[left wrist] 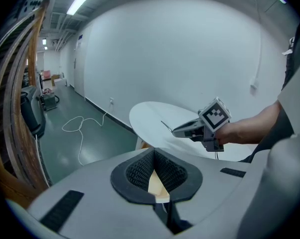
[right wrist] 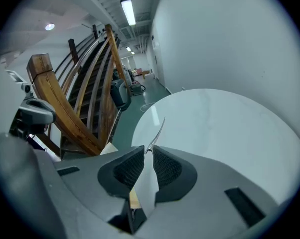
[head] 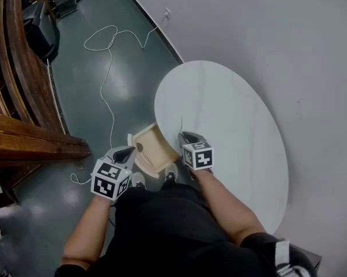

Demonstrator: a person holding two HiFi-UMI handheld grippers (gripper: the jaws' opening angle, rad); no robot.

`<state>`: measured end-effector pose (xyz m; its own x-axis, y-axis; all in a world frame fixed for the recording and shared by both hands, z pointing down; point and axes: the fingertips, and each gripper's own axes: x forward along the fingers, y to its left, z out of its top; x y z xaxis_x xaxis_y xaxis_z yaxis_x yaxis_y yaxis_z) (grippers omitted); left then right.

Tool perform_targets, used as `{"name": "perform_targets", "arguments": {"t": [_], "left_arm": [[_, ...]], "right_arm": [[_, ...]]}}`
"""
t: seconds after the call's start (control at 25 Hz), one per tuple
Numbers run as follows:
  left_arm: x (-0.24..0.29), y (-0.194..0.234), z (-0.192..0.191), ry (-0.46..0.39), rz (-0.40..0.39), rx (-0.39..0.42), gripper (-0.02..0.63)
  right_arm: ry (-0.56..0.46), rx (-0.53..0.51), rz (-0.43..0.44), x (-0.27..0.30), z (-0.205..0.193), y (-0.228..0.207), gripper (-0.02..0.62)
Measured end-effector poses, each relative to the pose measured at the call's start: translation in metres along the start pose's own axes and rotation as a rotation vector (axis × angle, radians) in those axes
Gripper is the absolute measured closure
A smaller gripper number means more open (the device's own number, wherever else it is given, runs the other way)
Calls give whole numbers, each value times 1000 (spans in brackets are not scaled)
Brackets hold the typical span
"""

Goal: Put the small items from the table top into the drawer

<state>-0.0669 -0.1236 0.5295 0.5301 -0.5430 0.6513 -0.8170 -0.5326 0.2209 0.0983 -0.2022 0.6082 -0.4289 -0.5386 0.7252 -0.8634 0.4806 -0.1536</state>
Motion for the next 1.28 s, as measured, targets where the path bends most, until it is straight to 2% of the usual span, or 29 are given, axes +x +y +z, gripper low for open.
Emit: {"name": "perform_targets", "arguments": {"t": [0.44,0.6,0.76,1.08,1.28], "left_arm": [[-13,6,-19,-4,19,-51,592],[-16,9,-27,-2,41,-75,592],[-21,14,-38,12,66,-105,592],[-22,16,-56,30,93,-154,592],[-20,18,-60,25,97,-206,592]], "right_arm": [[50,-157,145,3,-14,74,540],[115,-268,225,11,-38,105,540],[198,-320,275,26,-65,122,540],[359,-410,288,77,-110,128,540],[466,-417,268,113,-139,122,540]]}}
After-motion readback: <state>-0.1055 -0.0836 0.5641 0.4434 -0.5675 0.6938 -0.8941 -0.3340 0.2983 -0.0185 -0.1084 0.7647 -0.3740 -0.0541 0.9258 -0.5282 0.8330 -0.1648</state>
